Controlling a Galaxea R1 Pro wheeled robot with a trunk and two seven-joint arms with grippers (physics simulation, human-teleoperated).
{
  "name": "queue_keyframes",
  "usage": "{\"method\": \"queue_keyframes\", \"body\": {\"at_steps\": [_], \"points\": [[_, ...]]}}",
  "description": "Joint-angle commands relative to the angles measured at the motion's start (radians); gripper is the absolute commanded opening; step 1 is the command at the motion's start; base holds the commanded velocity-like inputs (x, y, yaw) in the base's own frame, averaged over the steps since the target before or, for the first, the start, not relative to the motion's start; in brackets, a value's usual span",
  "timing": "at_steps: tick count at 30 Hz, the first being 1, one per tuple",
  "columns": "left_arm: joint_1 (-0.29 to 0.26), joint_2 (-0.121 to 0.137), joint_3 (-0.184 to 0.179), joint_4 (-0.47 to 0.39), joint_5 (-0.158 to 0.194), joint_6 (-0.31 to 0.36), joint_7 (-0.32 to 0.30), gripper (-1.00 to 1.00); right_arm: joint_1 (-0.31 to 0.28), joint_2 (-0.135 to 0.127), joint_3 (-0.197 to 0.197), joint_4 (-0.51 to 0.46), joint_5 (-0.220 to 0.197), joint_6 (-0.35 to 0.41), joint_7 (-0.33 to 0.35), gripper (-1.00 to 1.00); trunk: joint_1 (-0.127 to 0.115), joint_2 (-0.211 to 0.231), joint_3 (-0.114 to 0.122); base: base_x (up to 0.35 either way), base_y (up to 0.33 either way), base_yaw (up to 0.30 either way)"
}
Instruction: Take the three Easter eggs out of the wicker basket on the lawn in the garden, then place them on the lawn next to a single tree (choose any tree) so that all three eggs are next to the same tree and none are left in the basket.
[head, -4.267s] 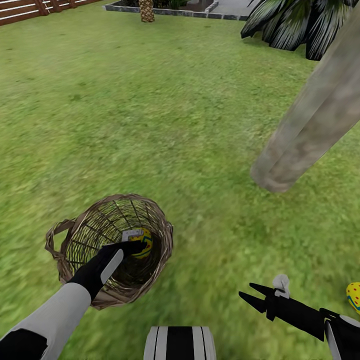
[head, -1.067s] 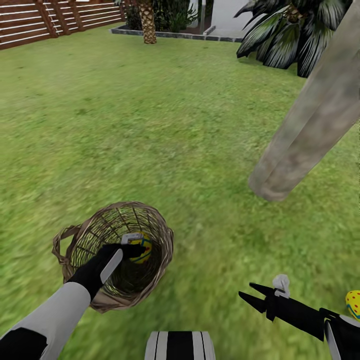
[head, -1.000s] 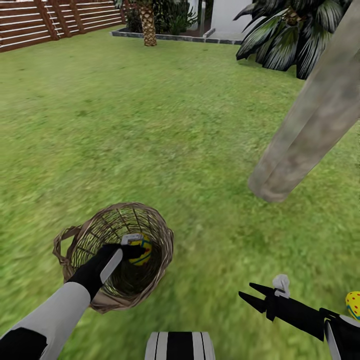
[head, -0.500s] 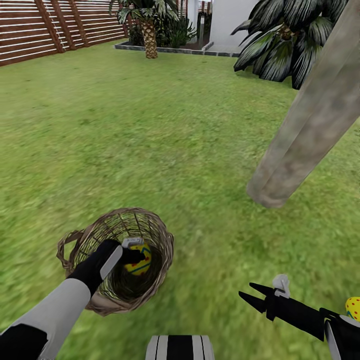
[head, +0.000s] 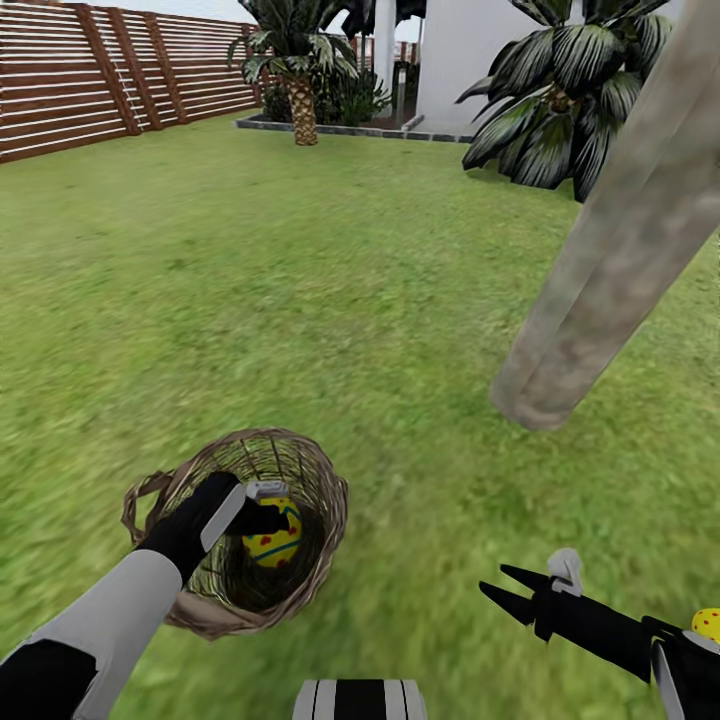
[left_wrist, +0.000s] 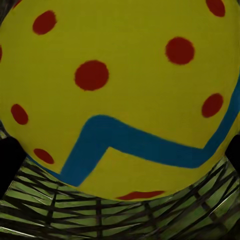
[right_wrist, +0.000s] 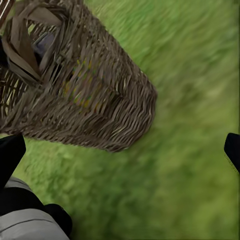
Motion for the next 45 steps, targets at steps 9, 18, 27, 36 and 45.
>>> {"method": "queue_keyframes", "body": {"at_steps": [9,18,27,36,45], "points": [[-0.003,0.0,-0.006,0.001,0.009,0.006,0.011,-1.0,-0.001,0.0,-0.001,0.0,0.007,0.009,0.005,1.0,-0.004,0.002,0.034,0.0,0.0,0.0],[-0.003,0.0,-0.006,0.003,0.009,0.018,0.025,-1.0,-0.001,0.002,0.0,0.001,0.005,0.009,0.008,1.0,-0.008,0.004,0.069,-0.049,0.0,0.0],[-0.002,0.0,-0.006,0.0,0.011,0.022,0.061,-1.0,-0.001,0.002,0.0,0.002,0.006,0.009,0.009,1.0,-0.012,0.006,0.104,-0.044,0.0,0.0],[-0.002,0.0,-0.006,-0.001,0.011,0.027,0.062,-1.0,-0.001,0.002,0.003,0.003,0.008,0.009,0.009,1.0,-0.016,0.008,0.139,-0.021,0.0,0.0],[-0.003,0.0,-0.006,-0.003,0.011,0.071,0.062,-1.0,-0.001,0.002,0.004,0.004,0.009,0.009,0.008,1.0,-0.02,0.01,0.173,-0.027,0.0,0.0]]}}
